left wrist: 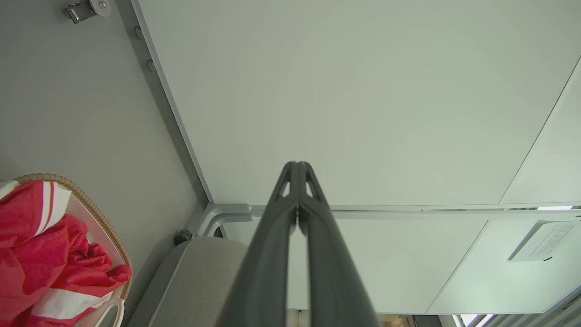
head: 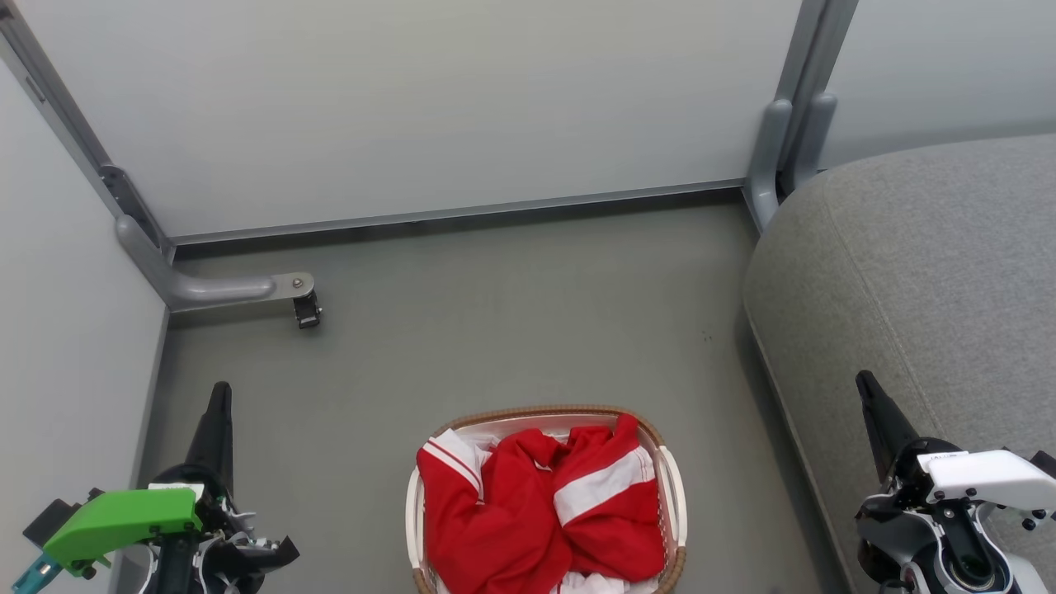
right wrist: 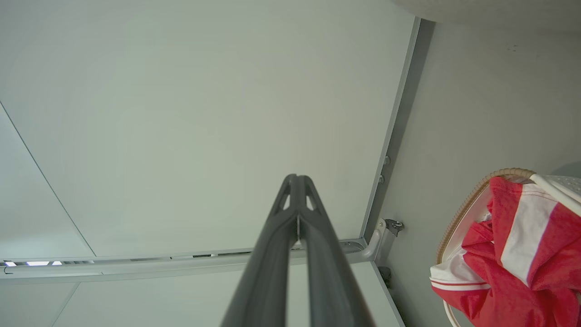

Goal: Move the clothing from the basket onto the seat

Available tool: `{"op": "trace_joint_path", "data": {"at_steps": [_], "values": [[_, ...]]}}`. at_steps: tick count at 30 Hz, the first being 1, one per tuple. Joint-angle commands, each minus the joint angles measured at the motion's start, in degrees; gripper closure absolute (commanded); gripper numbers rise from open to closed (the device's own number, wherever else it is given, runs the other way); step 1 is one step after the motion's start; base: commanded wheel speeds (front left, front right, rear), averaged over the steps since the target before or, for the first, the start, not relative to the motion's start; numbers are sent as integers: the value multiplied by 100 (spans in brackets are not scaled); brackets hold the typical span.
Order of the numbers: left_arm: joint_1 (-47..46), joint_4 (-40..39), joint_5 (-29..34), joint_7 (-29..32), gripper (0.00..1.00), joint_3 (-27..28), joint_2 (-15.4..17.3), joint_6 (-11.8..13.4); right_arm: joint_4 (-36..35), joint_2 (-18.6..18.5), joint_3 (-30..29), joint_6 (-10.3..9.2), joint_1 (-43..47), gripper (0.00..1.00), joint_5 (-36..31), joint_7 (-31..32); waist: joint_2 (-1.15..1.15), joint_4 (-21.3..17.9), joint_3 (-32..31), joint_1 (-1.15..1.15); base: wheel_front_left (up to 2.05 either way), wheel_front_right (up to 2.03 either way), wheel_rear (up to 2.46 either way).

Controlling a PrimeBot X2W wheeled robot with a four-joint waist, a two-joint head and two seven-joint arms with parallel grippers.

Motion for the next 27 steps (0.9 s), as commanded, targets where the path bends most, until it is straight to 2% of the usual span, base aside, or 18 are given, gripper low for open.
{"op": "trace_joint_path", "data": {"at_steps": [1, 27], "values": [[-53, -7, -19, 14, 100, 7, 5, -28, -22, -34, -7, -2, -47, 100, 23, 3, 0, 0, 0, 0, 0, 0, 0], [-53, -7, -18, 14, 100, 7, 5, -28, -22, -35, -7, -2, -47, 100, 23, 3, 0, 0, 0, 0, 0, 0, 0]]}}
